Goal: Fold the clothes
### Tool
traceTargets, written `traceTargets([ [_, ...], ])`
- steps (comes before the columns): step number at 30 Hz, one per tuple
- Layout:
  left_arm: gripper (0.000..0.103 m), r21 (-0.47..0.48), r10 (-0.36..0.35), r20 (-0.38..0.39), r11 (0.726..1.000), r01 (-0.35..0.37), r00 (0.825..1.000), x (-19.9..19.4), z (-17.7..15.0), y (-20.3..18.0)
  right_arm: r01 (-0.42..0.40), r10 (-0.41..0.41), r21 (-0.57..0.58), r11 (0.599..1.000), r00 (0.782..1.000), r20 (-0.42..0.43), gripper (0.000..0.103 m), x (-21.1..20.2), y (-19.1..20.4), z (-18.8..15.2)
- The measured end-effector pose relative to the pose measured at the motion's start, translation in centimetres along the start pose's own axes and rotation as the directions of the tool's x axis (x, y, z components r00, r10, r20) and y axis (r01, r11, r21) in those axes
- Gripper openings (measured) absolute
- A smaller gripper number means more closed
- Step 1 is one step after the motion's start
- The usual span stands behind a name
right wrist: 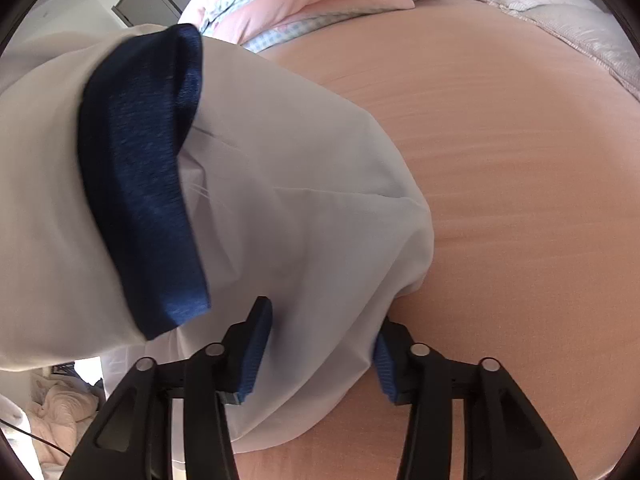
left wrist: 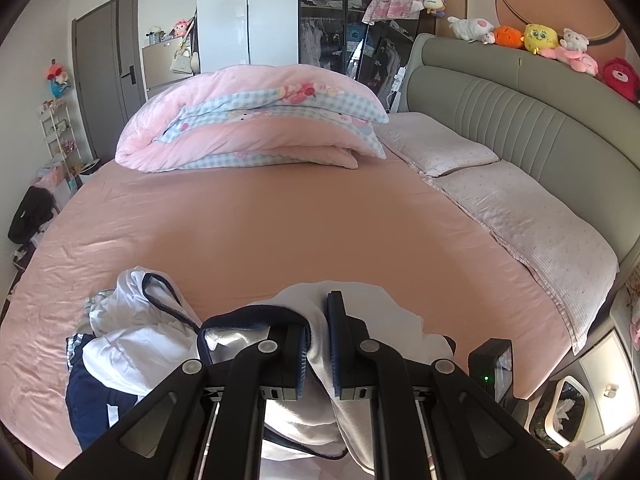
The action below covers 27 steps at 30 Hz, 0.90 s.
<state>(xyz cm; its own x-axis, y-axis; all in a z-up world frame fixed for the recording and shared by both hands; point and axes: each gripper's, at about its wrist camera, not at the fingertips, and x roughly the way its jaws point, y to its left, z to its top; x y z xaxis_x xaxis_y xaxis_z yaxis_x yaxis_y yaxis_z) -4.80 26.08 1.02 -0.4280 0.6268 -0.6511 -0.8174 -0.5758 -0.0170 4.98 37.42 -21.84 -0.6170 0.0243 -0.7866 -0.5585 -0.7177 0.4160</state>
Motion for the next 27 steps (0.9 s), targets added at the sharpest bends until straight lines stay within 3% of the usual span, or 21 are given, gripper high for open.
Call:
traceTargets([
  [5,0.008,0.004,0.008,0.010,1.000,-0.008,1.000,-0.3,0.2,0.1,0.008,-0.008,-0.023,1.000,1.000,-0.003,0.019,0.2,0.1,0.2],
  [8,0.008,0.007,0.015,0.015,1.000,-0.015,1.000,-0.5,0.3,0.3,0.025,-0.026,-0.057,0.998,1.000,-0.007,0.013,0.4,0.4,0.7],
  [17,0.008,-0.013,0.043,0.039,0.999,-0.043,0.998,-0.8,1.2,2.0,0.134,-0.131,-0.197,0.971,0.991,0.029,0.012,0.8,1.7,4.4],
  [22,0.008,-0.032,0.052,0.052,0.998,-0.051,0.997,-0.9,1.5,2.9,0.216,-0.210,-0.275,0.937,0.976,0.051,0.012,1.1,2.7,7.0],
  [27,0.008,-0.054,0.063,0.057,0.997,-0.060,0.996,-0.6,1.7,3.8,0.300,-0.278,-0.318,0.899,0.954,0.114,0.010,0.8,3.4,11.9],
])
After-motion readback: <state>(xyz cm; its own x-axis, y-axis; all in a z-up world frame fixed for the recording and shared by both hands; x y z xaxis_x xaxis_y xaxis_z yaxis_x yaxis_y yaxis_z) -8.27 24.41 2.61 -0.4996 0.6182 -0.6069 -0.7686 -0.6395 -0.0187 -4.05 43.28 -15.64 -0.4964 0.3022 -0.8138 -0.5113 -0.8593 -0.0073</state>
